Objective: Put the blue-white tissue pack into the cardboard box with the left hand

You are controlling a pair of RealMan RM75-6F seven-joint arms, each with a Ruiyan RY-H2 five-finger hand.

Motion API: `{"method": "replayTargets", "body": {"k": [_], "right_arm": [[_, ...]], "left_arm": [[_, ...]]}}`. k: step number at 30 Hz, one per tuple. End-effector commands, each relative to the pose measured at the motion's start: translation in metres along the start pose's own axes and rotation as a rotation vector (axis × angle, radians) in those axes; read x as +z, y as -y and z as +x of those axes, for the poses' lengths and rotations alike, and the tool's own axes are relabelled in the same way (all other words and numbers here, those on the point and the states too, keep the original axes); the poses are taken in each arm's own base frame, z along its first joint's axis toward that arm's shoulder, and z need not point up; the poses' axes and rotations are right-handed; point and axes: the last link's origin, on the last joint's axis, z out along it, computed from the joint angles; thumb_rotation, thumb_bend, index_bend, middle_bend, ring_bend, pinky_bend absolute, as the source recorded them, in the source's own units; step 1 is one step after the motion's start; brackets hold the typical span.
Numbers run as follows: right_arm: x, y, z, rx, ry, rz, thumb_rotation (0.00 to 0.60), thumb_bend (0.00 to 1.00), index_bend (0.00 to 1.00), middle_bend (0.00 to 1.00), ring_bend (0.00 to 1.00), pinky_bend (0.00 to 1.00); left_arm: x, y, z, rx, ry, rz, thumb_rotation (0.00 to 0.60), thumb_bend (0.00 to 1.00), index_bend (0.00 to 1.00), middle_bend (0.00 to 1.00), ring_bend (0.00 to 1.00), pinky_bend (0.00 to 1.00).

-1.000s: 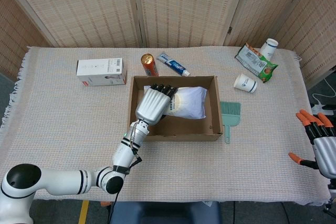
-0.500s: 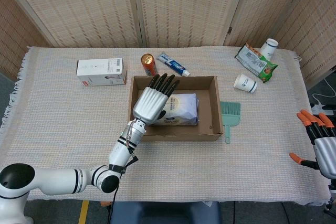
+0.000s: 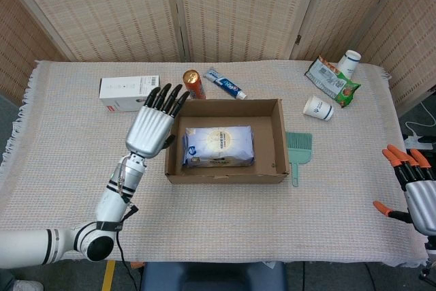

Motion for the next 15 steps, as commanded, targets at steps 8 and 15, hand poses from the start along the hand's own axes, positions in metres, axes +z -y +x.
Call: {"method": "replayTargets", "body": {"k": [8, 15], "right_arm": [[-0.002, 0.007, -0.008, -0.014, 0.031, 0.026, 0.6, 0.0, 0.05, 0.03, 0.0, 0.0], [-0.008, 0.013, -0.011, -0.021, 0.035, 0.047, 0.6, 0.0, 0.05, 0.03, 0.0, 0.0]], "left_arm": [[-0.126, 0.119, -0.006, 0.076, 0.071, 0.125, 0.6, 0.18, 0.0, 0.0, 0.0, 0.17], [-0.182, 0.144, -0.019, 0.117, 0.064, 0.135, 0.6, 0.18, 0.0, 0.0, 0.0, 0.17]]}}
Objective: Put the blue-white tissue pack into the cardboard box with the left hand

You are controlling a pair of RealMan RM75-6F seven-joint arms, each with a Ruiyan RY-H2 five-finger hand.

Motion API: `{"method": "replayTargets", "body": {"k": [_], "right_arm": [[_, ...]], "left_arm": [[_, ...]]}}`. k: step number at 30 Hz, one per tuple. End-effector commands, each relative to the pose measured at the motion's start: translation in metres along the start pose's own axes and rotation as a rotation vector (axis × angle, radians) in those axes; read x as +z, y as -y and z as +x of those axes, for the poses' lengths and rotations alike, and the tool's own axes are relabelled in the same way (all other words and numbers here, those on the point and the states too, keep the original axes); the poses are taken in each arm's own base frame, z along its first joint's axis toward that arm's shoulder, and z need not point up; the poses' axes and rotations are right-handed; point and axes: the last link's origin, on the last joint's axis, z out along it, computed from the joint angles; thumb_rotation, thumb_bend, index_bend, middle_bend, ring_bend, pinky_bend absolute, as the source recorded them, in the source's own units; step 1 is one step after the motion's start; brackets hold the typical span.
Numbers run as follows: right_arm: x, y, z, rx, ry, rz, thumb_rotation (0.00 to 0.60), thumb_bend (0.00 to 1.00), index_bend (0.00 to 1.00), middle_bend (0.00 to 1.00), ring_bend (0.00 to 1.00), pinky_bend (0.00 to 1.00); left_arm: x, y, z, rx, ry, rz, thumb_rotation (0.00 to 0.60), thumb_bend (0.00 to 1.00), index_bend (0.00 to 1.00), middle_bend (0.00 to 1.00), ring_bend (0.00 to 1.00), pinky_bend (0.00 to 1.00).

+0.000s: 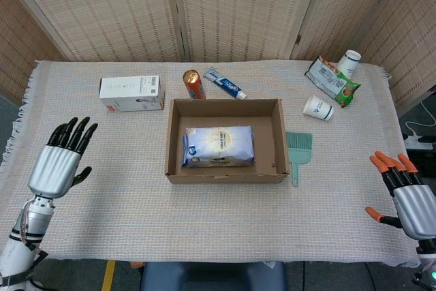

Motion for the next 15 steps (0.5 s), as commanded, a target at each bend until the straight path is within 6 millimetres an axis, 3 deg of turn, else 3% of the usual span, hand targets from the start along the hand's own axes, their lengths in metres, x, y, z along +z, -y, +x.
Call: {"method": "replayTargets", "body": {"k": [1, 8, 15], "right_arm": [[-0.002, 0.002, -0.001, -0.001, 0.0, 0.009, 0.6, 0.0, 0.05, 0.03, 0.0, 0.0], [-0.007, 0.008, -0.001, 0.002, 0.007, 0.035, 0.6, 0.0, 0.05, 0.03, 0.0, 0.0], [-0.007, 0.009, -0.004, -0.002, 0.012, 0.038, 0.6, 0.0, 0.05, 0.03, 0.0, 0.0]], "left_arm": [[-0.03, 0.017, -0.01, 0.033, 0.0, 0.002, 0.6, 0.18, 0.0, 0.0, 0.0, 0.17], [-0.064, 0.029, -0.034, 0.04, 0.052, 0.017, 0.6, 0.18, 0.0, 0.0, 0.0, 0.17], [-0.07, 0.04, -0.044, 0.058, 0.092, 0.043, 0.6, 0.18, 0.0, 0.0, 0.0, 0.18]]}}
